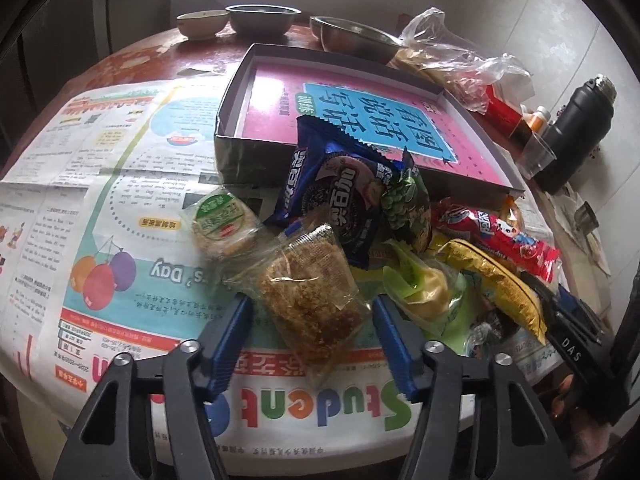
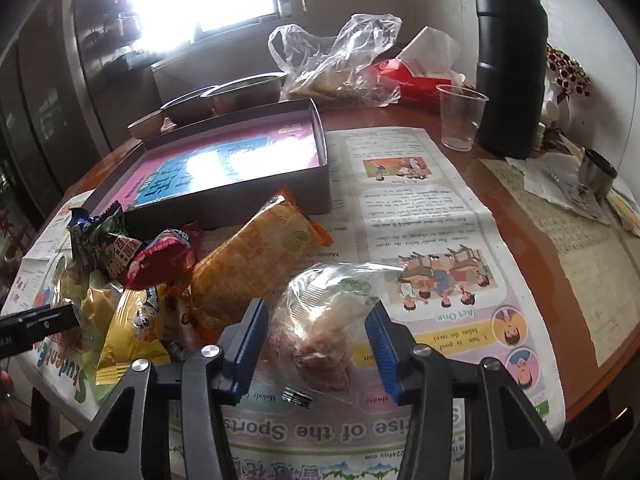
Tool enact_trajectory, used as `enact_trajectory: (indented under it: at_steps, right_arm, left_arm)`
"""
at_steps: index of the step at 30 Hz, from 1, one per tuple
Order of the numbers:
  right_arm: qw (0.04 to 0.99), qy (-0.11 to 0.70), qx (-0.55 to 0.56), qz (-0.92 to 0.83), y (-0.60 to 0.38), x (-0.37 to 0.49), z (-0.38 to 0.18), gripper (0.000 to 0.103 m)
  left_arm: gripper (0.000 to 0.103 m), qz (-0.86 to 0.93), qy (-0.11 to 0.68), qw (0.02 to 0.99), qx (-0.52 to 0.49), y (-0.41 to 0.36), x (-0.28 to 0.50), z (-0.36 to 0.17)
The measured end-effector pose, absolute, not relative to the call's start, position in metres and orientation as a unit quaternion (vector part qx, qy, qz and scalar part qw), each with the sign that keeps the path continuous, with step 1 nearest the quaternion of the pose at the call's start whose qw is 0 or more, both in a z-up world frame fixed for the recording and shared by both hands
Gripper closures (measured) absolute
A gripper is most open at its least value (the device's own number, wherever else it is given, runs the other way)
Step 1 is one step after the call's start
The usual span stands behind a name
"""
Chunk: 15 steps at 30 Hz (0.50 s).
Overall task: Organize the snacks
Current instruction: 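Grasp the brown floss bag with the left tool while the right grasps the pinkish bag, then carry both clear snack bags into the grey box and open both tools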
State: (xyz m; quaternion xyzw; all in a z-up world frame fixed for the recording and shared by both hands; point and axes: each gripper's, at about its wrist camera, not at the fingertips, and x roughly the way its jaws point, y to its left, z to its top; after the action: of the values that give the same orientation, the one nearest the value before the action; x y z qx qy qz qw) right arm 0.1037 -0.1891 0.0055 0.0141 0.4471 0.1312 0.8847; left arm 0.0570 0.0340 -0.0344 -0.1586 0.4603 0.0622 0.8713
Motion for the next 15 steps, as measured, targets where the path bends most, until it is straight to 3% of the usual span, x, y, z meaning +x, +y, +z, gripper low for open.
enact_trajectory:
  at_steps: [7,15]
  right_arm:
    - [0.888,0.436,0.028,0.146,-0.195,0.104,0.007,0.058]
    - [0.894,0.422,0.043,0.147,-0.204,0.102,0.014,0.06]
  left_arm:
    - [0.055,0.05,0.457,0.868,-0.189,0.038,0.061,-0.035]
    - [0.056,0.036,0.447,0.871,-0.201,0.043,0.054,-0.03]
